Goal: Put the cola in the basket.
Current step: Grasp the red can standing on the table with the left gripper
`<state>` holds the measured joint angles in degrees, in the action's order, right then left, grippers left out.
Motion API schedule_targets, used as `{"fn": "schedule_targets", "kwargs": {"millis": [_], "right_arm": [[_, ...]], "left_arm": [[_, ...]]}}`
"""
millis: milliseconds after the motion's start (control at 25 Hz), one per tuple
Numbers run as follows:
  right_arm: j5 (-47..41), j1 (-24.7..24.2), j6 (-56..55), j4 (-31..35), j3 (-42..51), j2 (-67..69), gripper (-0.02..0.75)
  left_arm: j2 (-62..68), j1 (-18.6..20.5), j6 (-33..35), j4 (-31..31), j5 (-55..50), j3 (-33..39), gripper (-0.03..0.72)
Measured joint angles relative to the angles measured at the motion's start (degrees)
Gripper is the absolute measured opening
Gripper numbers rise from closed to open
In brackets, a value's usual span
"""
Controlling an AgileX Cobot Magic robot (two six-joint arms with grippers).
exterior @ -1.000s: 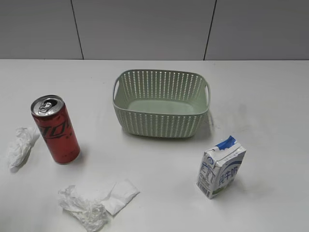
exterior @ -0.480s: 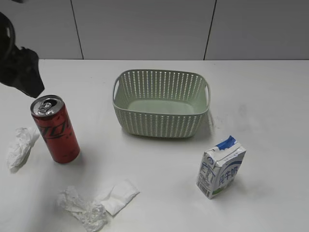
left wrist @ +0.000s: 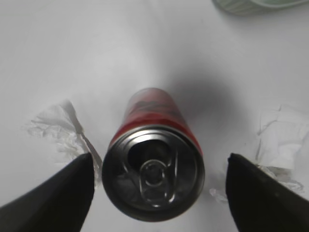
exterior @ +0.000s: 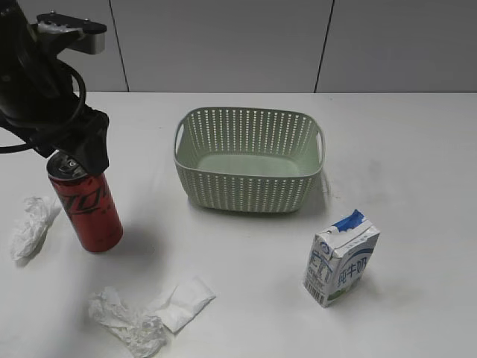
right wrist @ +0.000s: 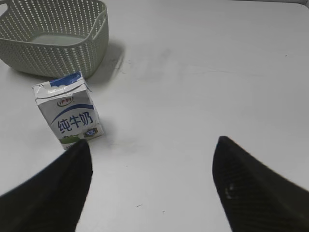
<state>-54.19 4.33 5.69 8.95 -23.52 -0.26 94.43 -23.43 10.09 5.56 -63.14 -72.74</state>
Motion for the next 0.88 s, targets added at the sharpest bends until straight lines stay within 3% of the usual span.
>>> {"fn": "schedule_targets", "kwargs": {"millis": [680, 880], "right_arm": [[0.0, 0.0, 0.0, 0.0, 0.0, 0.0, 0.59], [0.0, 0.0, 0.0, 0.0, 0.0, 0.0, 0.59]], "left_arm": [[6.3, 0.0, -0.12, -1.27, -0.41, -0.37, 0.647], [7.73, 0.0, -0.12, -1.32, -0.97, -0.37, 0.607]]}}
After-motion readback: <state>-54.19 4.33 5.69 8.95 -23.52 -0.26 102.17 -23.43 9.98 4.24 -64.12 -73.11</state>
